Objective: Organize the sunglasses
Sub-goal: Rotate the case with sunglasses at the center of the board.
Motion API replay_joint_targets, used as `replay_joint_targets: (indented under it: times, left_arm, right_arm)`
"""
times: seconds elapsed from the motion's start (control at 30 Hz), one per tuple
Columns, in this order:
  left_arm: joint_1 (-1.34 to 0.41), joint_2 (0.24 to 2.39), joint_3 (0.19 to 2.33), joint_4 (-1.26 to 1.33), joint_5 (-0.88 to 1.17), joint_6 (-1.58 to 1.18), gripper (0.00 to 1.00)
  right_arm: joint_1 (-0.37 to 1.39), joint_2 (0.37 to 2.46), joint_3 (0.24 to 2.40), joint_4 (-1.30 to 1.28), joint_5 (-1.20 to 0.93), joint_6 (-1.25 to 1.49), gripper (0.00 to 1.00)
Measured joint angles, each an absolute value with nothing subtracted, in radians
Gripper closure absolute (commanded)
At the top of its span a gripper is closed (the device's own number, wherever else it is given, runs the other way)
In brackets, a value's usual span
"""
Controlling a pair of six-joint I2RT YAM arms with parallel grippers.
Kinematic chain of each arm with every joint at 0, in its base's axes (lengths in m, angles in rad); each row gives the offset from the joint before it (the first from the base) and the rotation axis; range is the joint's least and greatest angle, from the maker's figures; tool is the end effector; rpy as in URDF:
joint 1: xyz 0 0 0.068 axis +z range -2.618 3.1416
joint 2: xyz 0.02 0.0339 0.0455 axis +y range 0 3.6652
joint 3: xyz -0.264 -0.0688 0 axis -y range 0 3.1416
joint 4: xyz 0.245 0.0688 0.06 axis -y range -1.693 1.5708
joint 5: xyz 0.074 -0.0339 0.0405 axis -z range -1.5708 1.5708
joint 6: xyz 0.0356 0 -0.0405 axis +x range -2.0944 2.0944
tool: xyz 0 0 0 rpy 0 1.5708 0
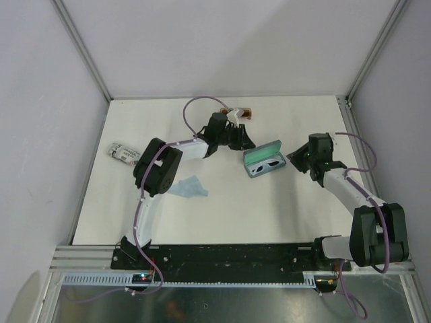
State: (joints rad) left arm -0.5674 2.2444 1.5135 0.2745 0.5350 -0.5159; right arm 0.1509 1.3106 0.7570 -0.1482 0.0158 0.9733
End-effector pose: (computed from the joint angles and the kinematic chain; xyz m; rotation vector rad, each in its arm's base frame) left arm 0.4128 -0.2846 0.1549 0.4224 2.1399 -1.1955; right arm 0.2727 0.0409 0.2201 0.9425 2.1400 0.5627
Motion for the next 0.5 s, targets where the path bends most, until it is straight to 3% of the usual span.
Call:
replay_joint_targets:
  times: [0.17,0.5]
  left_arm:
    - [-0.573,2.244,1.510,0.279,0.565,-0.516,0.67]
    - [-0.579,2.180,1.358,0.279,0.583,-0.515,0.68]
  right_arm:
    - [0.064,1.313,0.729,-0.152,0.005,0.902,0.73]
    - [0.059,1.483,0.705,-0.062,-0.128,0.819,0.73]
